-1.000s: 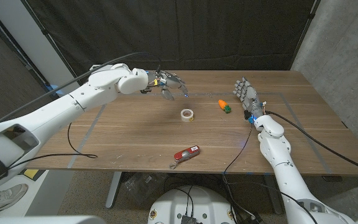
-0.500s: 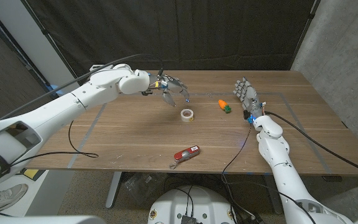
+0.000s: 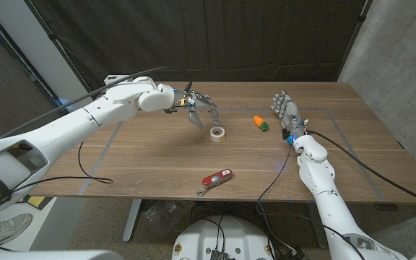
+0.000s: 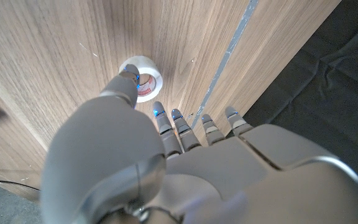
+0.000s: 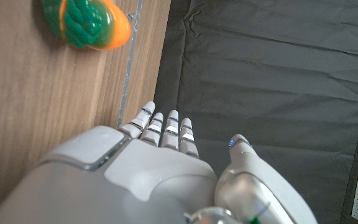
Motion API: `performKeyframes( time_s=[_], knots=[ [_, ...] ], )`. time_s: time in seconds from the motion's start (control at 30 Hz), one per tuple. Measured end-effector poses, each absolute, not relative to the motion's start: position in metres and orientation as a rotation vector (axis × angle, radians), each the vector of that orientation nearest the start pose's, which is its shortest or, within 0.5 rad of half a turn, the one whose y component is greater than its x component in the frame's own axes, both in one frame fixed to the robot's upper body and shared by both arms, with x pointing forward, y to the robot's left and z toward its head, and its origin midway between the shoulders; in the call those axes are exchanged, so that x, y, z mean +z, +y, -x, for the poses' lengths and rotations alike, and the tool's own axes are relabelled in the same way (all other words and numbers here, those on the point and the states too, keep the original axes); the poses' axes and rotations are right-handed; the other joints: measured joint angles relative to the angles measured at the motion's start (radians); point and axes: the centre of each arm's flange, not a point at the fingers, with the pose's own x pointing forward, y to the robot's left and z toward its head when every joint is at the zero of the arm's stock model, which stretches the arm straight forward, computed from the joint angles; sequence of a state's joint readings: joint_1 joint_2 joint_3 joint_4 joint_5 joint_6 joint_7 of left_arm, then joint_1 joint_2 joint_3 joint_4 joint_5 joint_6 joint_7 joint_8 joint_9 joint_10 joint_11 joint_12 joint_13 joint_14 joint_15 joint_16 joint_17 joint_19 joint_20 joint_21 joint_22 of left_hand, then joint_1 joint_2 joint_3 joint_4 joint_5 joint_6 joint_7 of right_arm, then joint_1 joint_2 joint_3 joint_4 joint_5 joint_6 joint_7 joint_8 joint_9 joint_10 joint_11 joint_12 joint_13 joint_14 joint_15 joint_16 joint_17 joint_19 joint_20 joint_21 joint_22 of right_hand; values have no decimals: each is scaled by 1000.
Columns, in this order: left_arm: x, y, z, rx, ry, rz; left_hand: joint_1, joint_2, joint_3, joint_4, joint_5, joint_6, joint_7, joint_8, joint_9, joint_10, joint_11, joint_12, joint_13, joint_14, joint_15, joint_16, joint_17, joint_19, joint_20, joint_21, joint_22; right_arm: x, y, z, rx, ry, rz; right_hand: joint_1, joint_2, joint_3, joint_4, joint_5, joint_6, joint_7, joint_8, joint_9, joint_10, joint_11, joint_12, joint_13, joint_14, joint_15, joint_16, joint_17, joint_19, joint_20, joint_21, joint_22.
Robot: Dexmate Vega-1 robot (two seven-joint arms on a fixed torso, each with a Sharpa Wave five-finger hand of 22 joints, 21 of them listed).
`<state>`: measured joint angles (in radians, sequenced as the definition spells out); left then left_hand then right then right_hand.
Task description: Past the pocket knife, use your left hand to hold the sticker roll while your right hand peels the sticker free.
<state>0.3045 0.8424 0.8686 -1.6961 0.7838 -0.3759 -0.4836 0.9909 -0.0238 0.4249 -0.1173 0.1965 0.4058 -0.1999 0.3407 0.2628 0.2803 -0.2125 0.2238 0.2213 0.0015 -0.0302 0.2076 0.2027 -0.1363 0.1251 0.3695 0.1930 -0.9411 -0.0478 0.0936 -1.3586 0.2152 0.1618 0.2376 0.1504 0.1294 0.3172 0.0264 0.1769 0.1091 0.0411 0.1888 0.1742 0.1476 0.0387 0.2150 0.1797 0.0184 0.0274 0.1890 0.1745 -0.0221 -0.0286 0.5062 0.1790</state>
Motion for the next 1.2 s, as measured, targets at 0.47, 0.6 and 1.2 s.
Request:
performKeyframes(
  time_s=[0.47,0.6,1.2],
  knots=[
    [74,140,-589,-494,-800,-2255,25,25,7,-7,0,18,-7,11,5,0,0,0,4,0,0,0,0,4,4,0,0,-45,-273,-644,147,-612,-132,-4,-4,0,0,0,5,-5,0,0,0,0,0,0,0,0,0,0,4,-4,0,0],
    [71,140,-593,-499,-788,-2252,32,31,7,-7,7,18,-7,11,9,0,0,0,4,0,0,0,0,4,4,0,0,-45,-273,-644,146,-612,-131,-4,-4,0,0,0,5,-5,0,0,0,0,0,0,0,0,0,0,5,-5,-8,0],
    [60,141,-604,-548,-814,-2237,28,28,-3,-8,7,60,35,41,14,25,0,0,9,10,-2,0,0,17,2,0,0,-44,-272,-646,140,-611,-129,-4,-4,-6,-6,0,5,-5,0,0,4,-4,0,0,2,2,0,-2,5,-5,-8,0]
  ],
)
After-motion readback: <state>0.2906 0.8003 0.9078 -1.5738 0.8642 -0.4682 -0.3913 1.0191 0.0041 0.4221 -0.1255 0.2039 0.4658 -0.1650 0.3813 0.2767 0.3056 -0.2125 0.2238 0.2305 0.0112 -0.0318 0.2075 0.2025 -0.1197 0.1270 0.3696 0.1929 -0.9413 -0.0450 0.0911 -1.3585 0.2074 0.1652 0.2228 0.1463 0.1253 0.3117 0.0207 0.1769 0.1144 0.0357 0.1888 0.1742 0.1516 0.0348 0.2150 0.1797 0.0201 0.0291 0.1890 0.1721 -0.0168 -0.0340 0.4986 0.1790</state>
